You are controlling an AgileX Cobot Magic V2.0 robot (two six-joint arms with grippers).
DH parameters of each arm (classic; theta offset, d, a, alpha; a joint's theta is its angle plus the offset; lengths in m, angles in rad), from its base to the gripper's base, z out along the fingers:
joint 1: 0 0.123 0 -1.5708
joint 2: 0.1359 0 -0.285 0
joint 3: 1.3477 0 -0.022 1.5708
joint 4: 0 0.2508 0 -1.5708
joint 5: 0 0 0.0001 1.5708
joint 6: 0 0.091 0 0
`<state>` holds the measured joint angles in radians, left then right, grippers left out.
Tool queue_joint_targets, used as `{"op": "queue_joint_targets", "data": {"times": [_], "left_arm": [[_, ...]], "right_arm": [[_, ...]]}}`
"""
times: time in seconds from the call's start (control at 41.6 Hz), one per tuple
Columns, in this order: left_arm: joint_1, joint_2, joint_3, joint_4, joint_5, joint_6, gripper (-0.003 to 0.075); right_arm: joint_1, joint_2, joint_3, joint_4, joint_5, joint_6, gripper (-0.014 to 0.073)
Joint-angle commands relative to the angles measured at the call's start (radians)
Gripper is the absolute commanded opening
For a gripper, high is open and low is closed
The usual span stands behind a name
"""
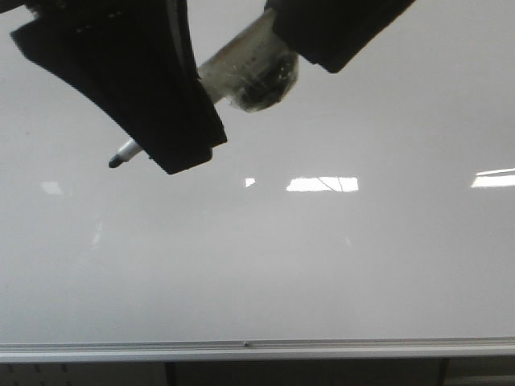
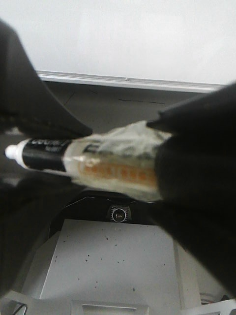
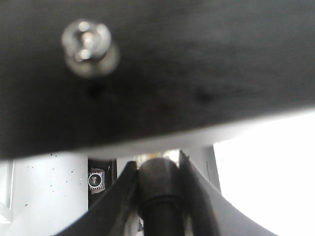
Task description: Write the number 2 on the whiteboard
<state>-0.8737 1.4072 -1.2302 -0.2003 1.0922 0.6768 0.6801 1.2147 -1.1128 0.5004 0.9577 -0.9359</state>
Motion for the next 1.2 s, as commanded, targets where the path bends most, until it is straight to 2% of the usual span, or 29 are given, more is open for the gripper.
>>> {"op": "queue_joint_targets", "data": {"times": [0.0, 0.096, 0.144, 0.361, 0.577, 0.697, 0.817, 0.938, 1.058, 1.178], "left_arm": [[-0.008, -0.028, -0.036, -0.012, -0.057, -0.006, 0.0334], [0.014, -0.037, -0.039, -0.002, -0.063, -0.015, 0.0458], [0.034, -0.051, -0.039, -0.006, -0.063, -0.024, 0.0478], [0.155, -0.176, -0.014, -0.006, -0.068, -0.107, 0.0479], [0.287, -0.369, 0.093, -0.006, -0.089, -0.213, 0.0479], [0.375, -0.452, 0.163, -0.006, -0.122, -0.266, 0.0479], [0.446, -0.506, 0.213, -0.006, -0.139, -0.272, 0.0479], [0.486, -0.52, 0.233, -0.006, -0.146, -0.272, 0.0479], [0.49, -0.518, 0.233, -0.014, -0.154, -0.272, 0.0479], [0.49, -0.518, 0.233, -0.024, -0.157, -0.272, 0.0479]], "right_arm": [[0.001, -0.017, -0.035, 0.043, -0.029, -0.001, 0.0021], [-0.003, -0.017, -0.035, 0.043, -0.021, 0.017, 0.0021], [-0.012, -0.019, -0.035, 0.042, -0.012, 0.031, 0.0021], [-0.103, -0.041, -0.052, -0.093, 0.062, 0.173, 0.0021], [-0.17, -0.074, -0.137, -0.384, 0.24, 0.491, 0.0021], [-0.203, -0.123, -0.111, -0.479, 0.246, 0.652, 0.0021], [-0.279, -0.207, -0.002, -0.481, 0.139, 0.671, 0.0021], [-0.408, -0.29, 0.139, -0.468, -0.059, 0.712, 0.0021], [-0.523, -0.334, 0.278, -0.349, -0.263, 0.708, 0.0021], [-0.532, -0.343, 0.392, -0.245, -0.46, 0.668, 0.0014]]}}
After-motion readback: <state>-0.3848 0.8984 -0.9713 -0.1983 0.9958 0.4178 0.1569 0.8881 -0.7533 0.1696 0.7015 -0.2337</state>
